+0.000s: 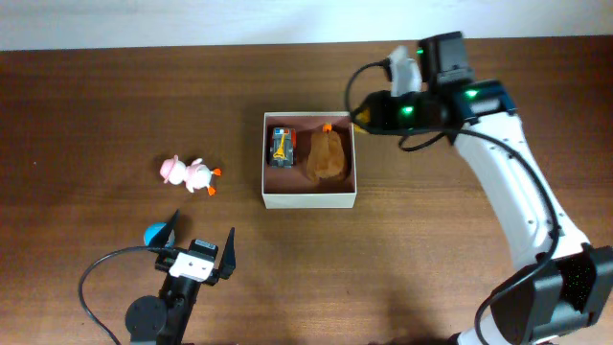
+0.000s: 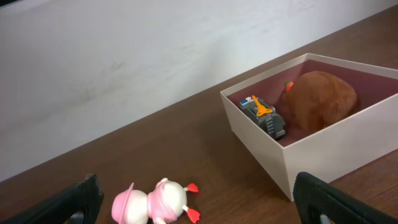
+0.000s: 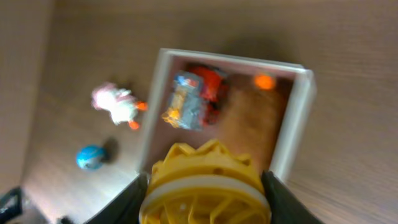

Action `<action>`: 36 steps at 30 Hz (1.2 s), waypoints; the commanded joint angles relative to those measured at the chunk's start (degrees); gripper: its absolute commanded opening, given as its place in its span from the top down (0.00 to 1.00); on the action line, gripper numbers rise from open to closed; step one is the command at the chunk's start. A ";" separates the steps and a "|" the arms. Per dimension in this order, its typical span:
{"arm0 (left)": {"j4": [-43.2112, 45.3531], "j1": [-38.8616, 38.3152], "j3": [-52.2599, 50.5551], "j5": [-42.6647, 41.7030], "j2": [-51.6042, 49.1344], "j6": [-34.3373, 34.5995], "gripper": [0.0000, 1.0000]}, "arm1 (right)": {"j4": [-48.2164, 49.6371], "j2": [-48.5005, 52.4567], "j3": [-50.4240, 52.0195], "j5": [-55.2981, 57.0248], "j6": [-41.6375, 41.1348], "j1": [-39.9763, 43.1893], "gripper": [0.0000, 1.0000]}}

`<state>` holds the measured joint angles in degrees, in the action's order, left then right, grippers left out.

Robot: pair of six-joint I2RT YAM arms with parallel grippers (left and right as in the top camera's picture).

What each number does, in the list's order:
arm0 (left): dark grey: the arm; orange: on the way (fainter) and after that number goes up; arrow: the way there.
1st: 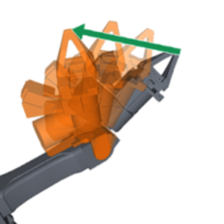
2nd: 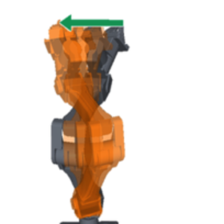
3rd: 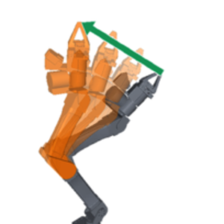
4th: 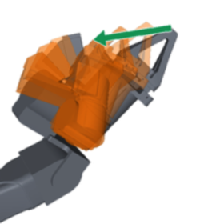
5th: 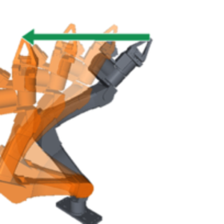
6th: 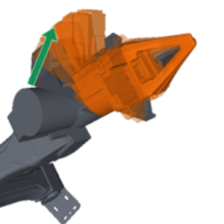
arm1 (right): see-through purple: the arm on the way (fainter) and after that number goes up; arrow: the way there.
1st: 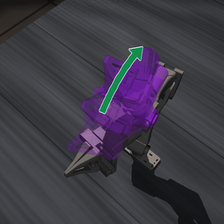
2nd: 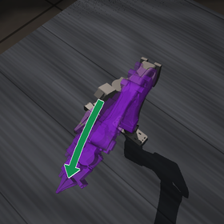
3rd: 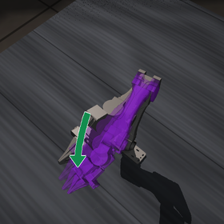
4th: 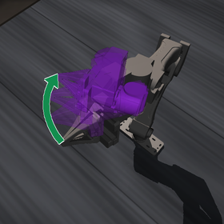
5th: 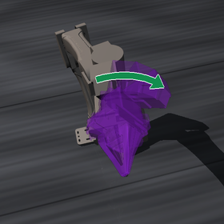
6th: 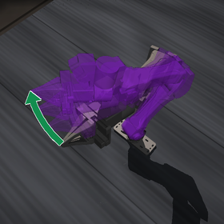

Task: Pack container
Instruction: 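Lift the yellow toy and carry it left over the box, then drop the yellow toy into the box and retract the right arm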

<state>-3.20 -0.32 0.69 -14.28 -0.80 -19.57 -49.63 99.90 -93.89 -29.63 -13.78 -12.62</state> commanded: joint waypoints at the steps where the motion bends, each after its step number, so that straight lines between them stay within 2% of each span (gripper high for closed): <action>1: -0.31 0.00 -0.17 0.39 0.50 -0.24 0.00 | 5.60 1.38 0.09 -4.44 -4.00 -4.07 0.56; 10: -0.31 0.00 -0.17 0.39 0.50 -0.26 0.00 | 17.68 8.37 0.15 -4.24 -10.80 -10.69 0.56; 18: -0.31 0.00 -0.17 0.39 0.50 -0.24 0.00 | 19.56 13.79 0.13 -4.26 -11.82 -11.04 0.56; 26: -0.31 0.00 -0.17 0.39 0.50 -0.26 0.00 | 19.87 14.27 0.13 -2.71 -11.80 -10.95 0.56; 29: -0.31 0.00 -0.17 0.39 0.50 -0.26 0.00 | 19.91 14.27 0.13 -2.43 -11.78 -10.75 0.48; 36: -0.31 0.00 -0.17 0.39 0.50 -0.26 0.00 | 19.93 14.27 0.13 -1.62 -11.80 -9.38 0.40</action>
<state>-3.18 -0.32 0.69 -14.28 -0.78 -19.57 -29.91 114.06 -93.65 -32.18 -25.56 -23.00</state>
